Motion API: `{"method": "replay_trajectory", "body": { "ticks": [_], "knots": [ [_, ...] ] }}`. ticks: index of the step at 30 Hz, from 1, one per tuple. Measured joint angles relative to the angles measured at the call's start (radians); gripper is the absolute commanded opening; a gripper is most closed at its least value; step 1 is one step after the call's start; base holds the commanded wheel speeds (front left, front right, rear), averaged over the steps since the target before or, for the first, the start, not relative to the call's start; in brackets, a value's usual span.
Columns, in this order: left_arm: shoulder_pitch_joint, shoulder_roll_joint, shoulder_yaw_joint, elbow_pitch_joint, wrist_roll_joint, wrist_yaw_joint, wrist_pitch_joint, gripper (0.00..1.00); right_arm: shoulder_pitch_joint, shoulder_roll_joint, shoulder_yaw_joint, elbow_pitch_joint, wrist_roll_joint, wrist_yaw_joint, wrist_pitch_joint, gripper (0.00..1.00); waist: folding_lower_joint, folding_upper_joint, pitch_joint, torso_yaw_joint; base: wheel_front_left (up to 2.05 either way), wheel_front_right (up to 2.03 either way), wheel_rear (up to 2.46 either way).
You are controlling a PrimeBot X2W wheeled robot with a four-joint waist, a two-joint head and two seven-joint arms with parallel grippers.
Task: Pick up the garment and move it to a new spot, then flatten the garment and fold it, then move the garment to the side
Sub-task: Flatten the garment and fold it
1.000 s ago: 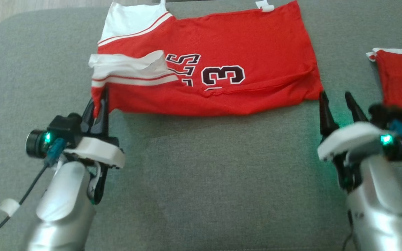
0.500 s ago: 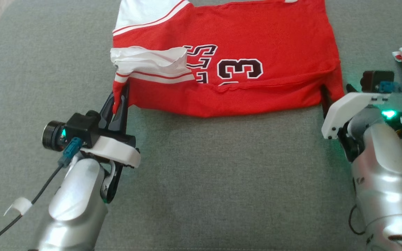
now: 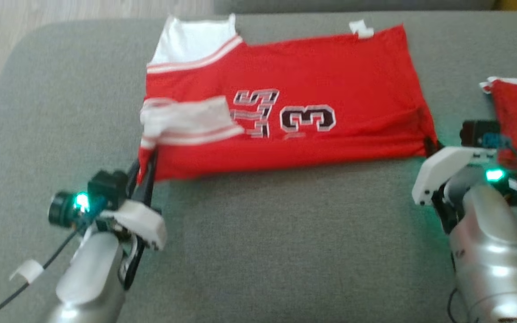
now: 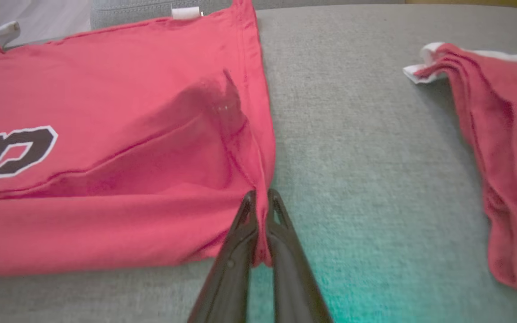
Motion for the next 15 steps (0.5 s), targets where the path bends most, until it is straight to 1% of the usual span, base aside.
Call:
{"method": "replay_trajectory", "body": {
  "ticks": [3,5,8,11,15],
  "knots": [
    [0.039,0.005,-0.005,0.023,-0.001,-0.004,0.035,0.00,0.030,0.001,0.006,0.006,0.027,0.000,-0.022,0.00,-0.0001,0.0000,-0.033,-0.012,0.00,0.00,0.00],
    [0.063,0.012,-0.011,0.029,-0.002,-0.020,0.065,0.00,0.052,0.001,0.018,0.006,0.045,0.000,-0.029,0.00,-0.0001,0.0000,-0.057,-0.020,0.00,0.00,0.00],
    [0.098,0.032,-0.032,0.027,-0.012,-0.033,0.112,0.00,0.093,0.001,0.035,-0.005,0.084,0.000,-0.030,0.00,-0.0002,0.0000,-0.093,-0.031,0.00,0.00,0.00],
    [0.144,0.045,-0.037,0.008,-0.032,-0.047,0.151,0.00,0.149,0.002,0.046,-0.039,0.115,0.000,-0.027,0.00,-0.0002,0.0000,-0.128,-0.043,0.00,0.00,0.00],
    [0.219,0.073,-0.045,-0.055,-0.053,-0.056,0.213,0.00,0.247,0.003,0.053,-0.117,0.159,0.000,-0.011,0.00,-0.0003,0.0000,-0.169,-0.059,0.00,0.00,0.00]
  ]
}}
